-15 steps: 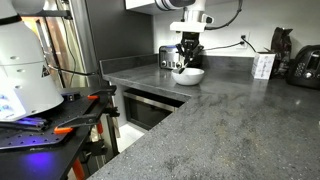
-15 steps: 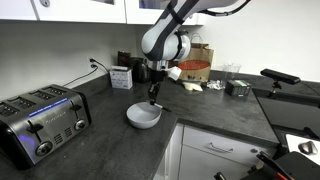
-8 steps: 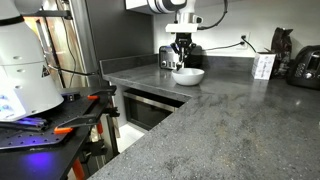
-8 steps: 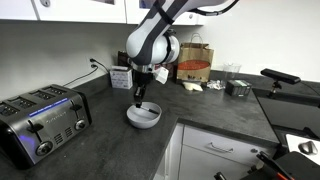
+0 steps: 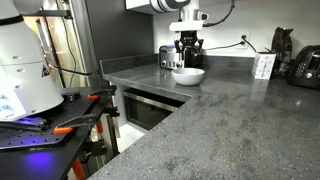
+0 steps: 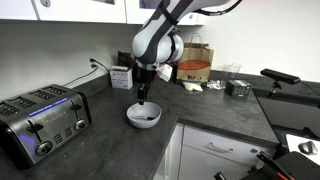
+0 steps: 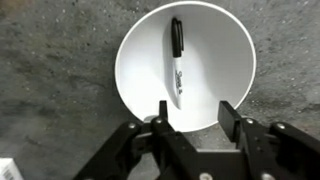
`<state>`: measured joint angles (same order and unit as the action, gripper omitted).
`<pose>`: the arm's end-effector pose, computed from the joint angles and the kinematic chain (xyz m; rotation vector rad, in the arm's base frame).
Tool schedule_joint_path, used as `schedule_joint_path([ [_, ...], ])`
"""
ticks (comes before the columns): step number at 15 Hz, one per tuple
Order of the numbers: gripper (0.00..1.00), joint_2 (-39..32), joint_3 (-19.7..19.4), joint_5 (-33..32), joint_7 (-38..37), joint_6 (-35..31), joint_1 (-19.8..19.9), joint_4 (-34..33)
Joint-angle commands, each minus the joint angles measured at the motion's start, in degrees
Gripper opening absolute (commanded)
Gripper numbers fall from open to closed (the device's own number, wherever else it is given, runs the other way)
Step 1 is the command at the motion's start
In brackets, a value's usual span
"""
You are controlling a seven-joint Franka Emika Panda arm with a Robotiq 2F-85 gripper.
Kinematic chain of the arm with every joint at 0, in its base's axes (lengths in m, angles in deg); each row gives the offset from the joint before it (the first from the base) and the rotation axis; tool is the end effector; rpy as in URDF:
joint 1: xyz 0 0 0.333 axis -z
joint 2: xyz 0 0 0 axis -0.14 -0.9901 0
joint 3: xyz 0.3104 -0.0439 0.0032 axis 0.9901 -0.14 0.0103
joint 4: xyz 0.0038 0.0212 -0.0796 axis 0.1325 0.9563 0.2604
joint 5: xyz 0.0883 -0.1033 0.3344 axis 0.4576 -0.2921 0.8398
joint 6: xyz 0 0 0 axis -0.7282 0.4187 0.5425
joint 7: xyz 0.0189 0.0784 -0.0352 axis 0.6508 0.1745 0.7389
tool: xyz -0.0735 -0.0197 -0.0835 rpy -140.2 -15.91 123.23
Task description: Pick up the pen from the countertop and put it in the grey bowl.
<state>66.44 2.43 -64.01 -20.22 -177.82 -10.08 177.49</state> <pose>0.5561 0.1900 0.2795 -2.6624 -1.4842 -0.2504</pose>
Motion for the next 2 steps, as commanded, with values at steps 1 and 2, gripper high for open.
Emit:
schedule_joint_path([
  [1, 0.92, 5.47, 0.67, 6.24, -1.86, 11.37, 2.67, 2.32],
  [2, 0.98, 7.14, 0.9, 9.41, -0.74, 15.57, 3.59, 2.63],
])
